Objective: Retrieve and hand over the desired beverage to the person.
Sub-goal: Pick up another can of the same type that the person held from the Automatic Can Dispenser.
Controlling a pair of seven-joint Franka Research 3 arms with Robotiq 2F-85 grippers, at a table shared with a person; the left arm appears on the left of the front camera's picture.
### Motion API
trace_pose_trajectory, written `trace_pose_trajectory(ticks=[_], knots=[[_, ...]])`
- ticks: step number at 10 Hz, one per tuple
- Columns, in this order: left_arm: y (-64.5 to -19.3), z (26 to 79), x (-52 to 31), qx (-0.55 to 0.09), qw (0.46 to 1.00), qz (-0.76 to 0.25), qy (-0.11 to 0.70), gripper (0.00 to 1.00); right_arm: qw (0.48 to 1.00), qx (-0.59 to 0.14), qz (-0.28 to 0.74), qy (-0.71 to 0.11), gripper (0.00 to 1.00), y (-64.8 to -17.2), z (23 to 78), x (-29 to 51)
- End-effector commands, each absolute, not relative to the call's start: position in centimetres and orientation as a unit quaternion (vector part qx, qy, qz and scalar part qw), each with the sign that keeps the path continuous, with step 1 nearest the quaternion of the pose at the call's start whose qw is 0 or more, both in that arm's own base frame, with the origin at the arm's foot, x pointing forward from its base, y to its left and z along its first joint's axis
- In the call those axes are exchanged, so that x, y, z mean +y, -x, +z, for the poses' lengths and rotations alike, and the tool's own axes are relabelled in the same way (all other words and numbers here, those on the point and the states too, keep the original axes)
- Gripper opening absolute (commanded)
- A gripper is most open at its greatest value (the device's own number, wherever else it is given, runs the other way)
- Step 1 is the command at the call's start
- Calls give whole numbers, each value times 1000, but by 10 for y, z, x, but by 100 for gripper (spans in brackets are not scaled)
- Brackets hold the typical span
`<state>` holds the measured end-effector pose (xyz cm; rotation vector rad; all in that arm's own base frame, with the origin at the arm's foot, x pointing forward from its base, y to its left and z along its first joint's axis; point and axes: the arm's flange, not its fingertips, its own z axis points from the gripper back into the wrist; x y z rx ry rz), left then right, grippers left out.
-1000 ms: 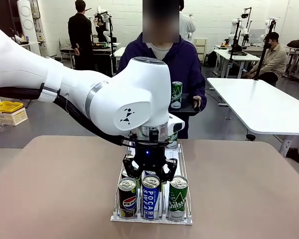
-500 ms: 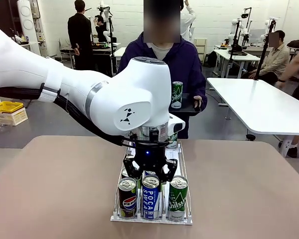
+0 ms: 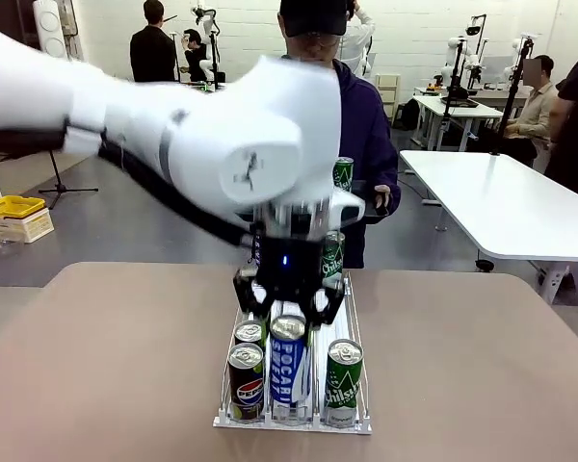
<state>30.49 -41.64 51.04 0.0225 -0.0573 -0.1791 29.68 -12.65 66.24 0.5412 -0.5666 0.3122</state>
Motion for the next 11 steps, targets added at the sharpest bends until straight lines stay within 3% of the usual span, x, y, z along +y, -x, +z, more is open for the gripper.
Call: trace_pose_trajectory(ticks=[1, 5, 11], knots=[[-293, 588, -413, -61, 994, -87, -17, 50, 913, -275, 154, -259, 100, -301, 662, -128], [-295, 692, -418, -102, 993, -65, 11, 50, 913, -275, 154, -259, 100, -301, 662, -128], [-325, 700, -409, -94, 994, -52, 24, 50, 913, -275, 154, -259, 100, -301, 662, -128]])
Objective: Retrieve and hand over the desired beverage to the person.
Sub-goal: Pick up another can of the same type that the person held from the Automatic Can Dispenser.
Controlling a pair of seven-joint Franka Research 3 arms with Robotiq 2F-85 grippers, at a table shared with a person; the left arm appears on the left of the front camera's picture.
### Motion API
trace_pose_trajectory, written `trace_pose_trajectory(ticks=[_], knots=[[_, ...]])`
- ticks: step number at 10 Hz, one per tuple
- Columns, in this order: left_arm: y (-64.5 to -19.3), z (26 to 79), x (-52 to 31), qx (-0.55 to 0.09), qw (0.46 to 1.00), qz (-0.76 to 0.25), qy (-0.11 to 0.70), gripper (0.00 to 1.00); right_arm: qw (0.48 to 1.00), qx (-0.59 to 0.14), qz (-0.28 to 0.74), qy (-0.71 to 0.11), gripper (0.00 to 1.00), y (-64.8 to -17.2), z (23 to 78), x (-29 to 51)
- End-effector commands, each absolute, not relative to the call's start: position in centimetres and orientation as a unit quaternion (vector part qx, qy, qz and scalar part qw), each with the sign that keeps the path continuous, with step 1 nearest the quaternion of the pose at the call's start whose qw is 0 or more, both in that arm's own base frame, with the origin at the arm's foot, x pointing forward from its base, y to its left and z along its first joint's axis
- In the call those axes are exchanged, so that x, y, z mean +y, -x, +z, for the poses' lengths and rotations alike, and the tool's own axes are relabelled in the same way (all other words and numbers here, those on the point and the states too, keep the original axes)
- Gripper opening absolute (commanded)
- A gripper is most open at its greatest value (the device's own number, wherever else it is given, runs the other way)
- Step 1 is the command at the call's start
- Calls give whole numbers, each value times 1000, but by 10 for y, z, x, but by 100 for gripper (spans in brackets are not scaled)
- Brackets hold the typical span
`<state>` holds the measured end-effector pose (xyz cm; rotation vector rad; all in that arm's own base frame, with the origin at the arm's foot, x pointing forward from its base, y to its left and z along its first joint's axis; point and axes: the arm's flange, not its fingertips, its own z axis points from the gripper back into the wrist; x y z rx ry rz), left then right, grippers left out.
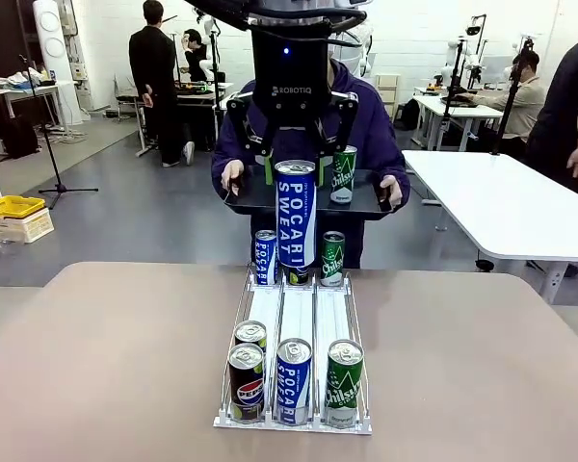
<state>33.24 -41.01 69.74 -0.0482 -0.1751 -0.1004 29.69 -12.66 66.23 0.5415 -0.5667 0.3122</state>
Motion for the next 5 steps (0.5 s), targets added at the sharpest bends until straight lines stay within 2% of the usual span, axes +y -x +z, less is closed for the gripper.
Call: trace_pose_trajectory(ticks=[1, 5], knots=[[-325, 700, -409, -94, 994, -52, 24, 50, 913, -275, 154, -259, 100, -301, 662, -128], [-325, 700, -409, -94, 994, -52, 24, 50, 913, -275, 154, -259, 100, -301, 662, -128]])
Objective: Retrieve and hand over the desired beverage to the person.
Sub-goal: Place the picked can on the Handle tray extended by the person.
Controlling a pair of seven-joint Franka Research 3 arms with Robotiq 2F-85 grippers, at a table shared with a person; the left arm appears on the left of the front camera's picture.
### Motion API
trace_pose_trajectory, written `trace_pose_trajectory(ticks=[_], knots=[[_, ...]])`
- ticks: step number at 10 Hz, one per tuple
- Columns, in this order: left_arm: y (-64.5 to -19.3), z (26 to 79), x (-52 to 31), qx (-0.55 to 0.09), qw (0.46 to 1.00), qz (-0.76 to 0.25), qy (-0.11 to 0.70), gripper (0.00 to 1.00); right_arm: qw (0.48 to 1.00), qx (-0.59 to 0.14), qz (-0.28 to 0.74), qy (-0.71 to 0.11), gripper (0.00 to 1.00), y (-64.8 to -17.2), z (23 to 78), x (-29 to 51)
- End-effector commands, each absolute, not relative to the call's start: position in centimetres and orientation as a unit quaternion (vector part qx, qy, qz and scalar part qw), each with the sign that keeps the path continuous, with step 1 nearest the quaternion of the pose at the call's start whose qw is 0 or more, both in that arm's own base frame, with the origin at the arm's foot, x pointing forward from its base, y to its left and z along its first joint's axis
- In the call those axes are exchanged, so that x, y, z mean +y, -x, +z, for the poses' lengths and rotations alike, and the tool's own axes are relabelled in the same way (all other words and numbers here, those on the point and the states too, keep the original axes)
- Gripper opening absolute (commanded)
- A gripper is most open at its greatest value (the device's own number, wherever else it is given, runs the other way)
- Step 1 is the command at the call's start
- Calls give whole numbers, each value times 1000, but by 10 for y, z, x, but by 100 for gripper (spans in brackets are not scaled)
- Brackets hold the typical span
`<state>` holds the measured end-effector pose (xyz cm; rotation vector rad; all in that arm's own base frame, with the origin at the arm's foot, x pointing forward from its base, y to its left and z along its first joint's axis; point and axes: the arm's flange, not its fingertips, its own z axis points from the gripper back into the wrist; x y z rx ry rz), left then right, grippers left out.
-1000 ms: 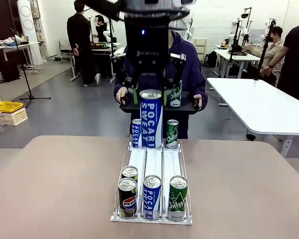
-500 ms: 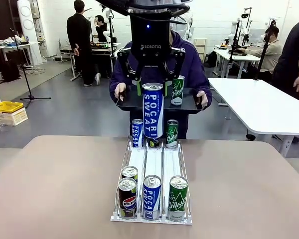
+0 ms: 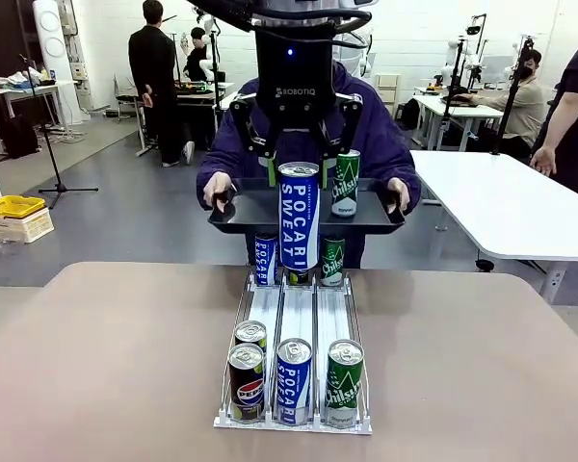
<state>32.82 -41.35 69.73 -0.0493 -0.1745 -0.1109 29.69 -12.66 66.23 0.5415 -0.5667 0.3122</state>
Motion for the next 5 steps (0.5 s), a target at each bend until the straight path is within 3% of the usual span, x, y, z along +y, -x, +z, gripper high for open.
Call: trace_pose_trajectory(ticks=[1, 5], knots=[[-325, 700, -409, -94, 994, -52, 24, 50, 913, -275, 154, -259, 100, -301, 662, -128], [-325, 700, -409, -94, 994, -52, 24, 50, 913, -275, 154, -259, 100, -301, 662, -128]])
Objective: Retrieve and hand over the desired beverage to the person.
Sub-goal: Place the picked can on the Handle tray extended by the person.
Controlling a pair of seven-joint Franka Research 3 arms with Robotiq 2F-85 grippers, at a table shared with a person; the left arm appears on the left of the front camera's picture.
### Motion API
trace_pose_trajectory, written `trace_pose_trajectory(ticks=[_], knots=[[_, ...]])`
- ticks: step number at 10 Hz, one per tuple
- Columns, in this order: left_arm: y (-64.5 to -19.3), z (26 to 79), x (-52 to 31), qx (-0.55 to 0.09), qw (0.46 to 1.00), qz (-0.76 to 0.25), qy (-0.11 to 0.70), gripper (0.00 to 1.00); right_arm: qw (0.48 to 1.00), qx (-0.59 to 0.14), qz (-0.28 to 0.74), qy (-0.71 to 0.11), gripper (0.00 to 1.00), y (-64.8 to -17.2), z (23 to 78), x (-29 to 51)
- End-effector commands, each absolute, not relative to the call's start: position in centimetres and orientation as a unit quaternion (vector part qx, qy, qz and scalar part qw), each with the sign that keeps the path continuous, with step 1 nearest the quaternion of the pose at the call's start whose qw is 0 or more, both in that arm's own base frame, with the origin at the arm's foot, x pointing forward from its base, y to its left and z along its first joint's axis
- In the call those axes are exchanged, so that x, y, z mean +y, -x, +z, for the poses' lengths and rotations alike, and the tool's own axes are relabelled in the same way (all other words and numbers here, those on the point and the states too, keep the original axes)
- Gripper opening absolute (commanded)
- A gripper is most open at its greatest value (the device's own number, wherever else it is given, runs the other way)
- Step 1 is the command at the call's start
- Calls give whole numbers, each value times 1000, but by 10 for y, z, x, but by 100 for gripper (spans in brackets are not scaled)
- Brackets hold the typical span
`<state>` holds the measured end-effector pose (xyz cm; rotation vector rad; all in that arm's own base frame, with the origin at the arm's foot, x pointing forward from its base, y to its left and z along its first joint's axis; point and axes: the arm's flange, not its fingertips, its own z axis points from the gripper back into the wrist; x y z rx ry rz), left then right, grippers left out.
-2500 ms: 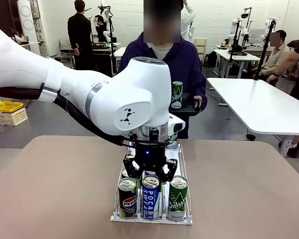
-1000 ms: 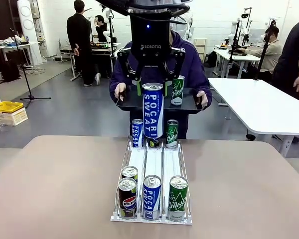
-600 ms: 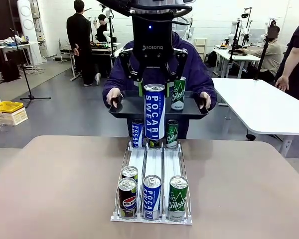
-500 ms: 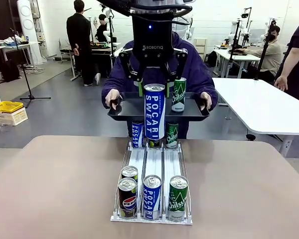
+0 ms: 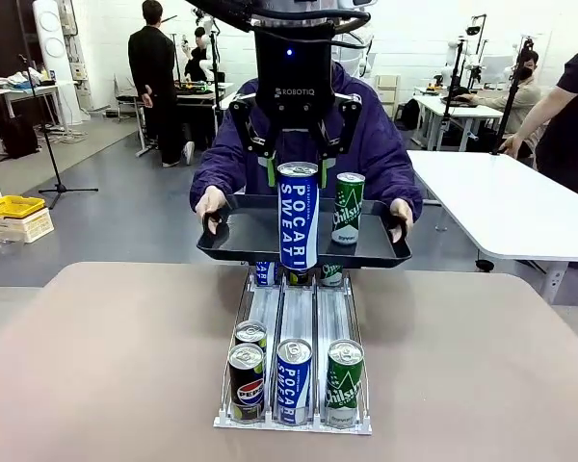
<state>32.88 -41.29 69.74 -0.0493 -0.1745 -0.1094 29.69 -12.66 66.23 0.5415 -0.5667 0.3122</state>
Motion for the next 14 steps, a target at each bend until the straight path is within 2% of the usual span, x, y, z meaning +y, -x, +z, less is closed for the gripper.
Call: trace_pose_trajectory(ticks=[1, 9, 10, 13, 14], knots=[[-325, 700, -409, -94, 994, -52, 24, 50, 913, -275, 154, -259, 100, -301, 662, -128], [-325, 700, -409, -94, 994, -52, 24, 50, 913, -275, 154, -259, 100, -301, 662, -128], [-329, 697, -413, -87, 994, -55, 25, 57, 913, -275, 154, -259, 100, -301, 662, -128], [-398, 706, -395, -85, 993, -58, 56, 57, 913, -275, 154, -259, 100, -301, 662, -128], [-427, 708, -388, -107, 992, -45, 56, 57, 913, -275, 154, -259, 100, -301, 662, -128]])
